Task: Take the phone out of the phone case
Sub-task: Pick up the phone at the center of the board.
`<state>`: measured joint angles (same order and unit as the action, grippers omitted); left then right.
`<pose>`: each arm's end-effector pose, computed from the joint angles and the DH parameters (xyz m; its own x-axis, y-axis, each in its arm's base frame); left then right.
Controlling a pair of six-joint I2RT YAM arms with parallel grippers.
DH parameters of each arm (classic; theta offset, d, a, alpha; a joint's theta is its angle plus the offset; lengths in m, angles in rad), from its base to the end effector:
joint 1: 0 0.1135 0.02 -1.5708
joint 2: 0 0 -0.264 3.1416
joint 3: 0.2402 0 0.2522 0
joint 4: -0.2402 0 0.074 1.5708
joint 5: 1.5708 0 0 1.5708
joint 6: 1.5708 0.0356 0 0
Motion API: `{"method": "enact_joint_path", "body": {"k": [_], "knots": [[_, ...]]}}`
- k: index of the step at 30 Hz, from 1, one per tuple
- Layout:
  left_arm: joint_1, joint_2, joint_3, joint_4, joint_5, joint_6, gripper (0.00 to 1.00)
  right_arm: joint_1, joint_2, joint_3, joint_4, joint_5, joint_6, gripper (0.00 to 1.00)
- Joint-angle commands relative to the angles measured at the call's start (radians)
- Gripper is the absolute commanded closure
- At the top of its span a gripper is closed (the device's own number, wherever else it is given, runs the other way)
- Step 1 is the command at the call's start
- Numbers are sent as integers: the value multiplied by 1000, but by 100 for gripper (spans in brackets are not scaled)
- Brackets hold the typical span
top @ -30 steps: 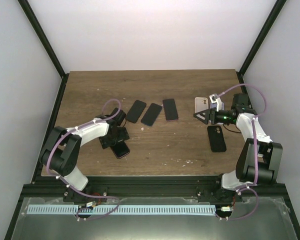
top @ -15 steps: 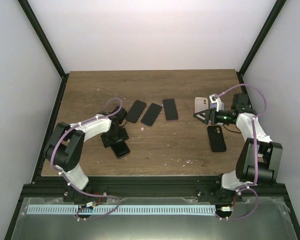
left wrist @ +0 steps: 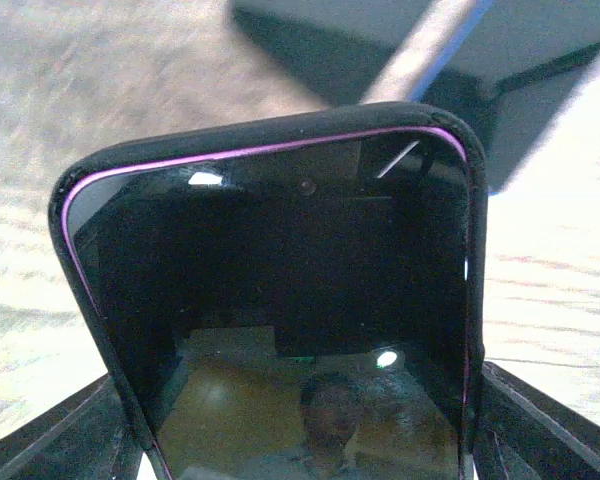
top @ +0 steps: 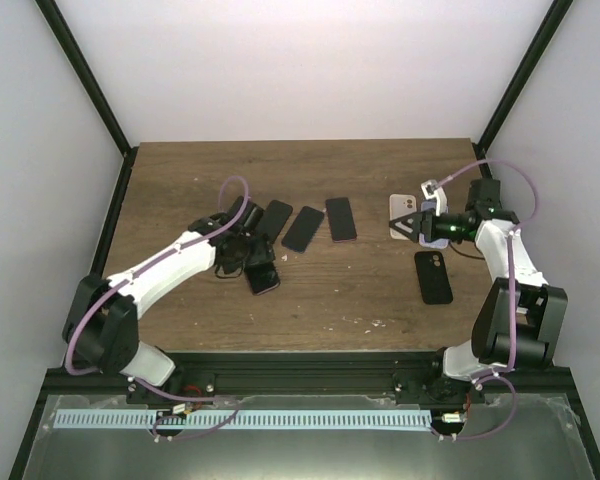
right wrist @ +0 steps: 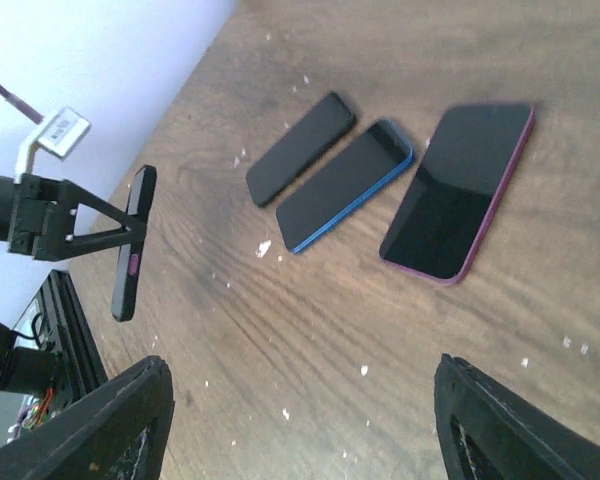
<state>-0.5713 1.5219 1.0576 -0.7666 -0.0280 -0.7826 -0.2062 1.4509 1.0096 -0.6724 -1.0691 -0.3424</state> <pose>0.2441 -0.1557 0.2178 -0.9380 -0.2350 -0.2550 -0.1815 0.9593 -0.2164 0.2763 -0.0259 0.2435 -0.7332 -0.0116 -0.6799 -0.5589 0.5797 0.5929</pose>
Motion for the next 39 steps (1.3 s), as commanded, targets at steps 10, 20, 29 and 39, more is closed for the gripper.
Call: {"method": "enact_joint_path", "body": {"k": [10, 20, 29, 39], "knots": [[-130, 6, 263, 333, -103, 42, 61, 193, -18, 236, -161, 29, -25, 31], [-179, 69, 382, 364, -81, 34, 60, 427, 45, 308, -143, 134, 29, 32], [-211, 70, 390, 381, -91, 15, 59, 536, 132, 373, -92, 131, 110, 45], [-212, 53, 374, 367, -117, 59, 27, 565, 186, 399, -69, 97, 158, 99]]}}
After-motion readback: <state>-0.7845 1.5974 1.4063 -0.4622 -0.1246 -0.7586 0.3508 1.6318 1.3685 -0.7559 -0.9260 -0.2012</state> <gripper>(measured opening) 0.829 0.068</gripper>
